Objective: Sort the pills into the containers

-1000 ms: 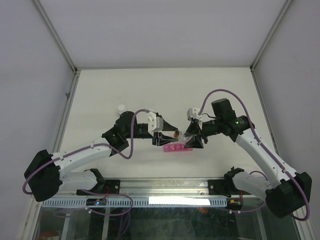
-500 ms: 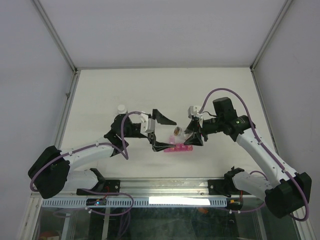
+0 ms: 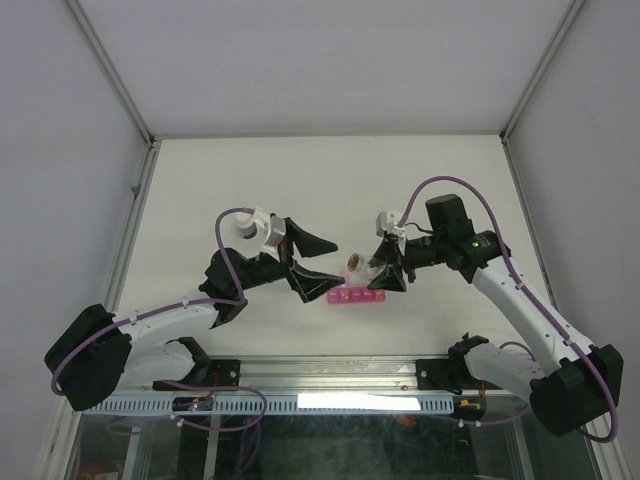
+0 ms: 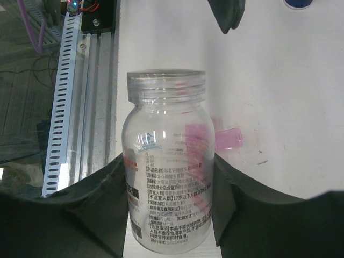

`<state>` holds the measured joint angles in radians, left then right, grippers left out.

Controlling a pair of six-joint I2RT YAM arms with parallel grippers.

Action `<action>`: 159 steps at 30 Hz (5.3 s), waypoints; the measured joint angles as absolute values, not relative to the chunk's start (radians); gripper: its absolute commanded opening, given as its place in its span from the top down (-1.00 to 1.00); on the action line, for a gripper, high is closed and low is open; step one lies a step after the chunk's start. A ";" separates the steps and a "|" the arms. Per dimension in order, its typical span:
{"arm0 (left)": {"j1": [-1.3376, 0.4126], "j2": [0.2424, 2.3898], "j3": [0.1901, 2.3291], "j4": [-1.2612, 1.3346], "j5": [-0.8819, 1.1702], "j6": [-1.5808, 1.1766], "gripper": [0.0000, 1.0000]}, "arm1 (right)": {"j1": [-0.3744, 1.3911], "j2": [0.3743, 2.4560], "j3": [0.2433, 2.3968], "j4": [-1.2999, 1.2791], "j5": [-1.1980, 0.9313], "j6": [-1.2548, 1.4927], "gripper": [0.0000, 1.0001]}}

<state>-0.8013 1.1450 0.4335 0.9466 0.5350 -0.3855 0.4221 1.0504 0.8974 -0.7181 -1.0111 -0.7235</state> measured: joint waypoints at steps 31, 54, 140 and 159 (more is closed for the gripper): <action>-0.865 1.090 0.434 0.709 0.156 -0.971 -0.86 | 0.422 1.050 0.897 -0.718 -1.011 -0.723 1.00; -0.942 1.084 0.509 0.562 0.070 -0.910 -0.77 | 0.422 1.050 0.897 -0.715 -1.011 -0.723 1.00; -0.826 0.944 0.421 0.694 0.310 -0.619 -0.54 | 0.416 1.050 0.897 -0.714 -1.010 -0.722 1.00; -1.056 1.108 0.751 0.221 -0.046 -0.575 -0.15 | 0.416 1.050 0.897 -0.707 -1.008 -0.712 1.00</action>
<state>-1.0561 1.1080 0.7506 0.2214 -0.0460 -0.5751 0.4156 1.0504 0.8974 -0.7074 -1.0077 -0.7124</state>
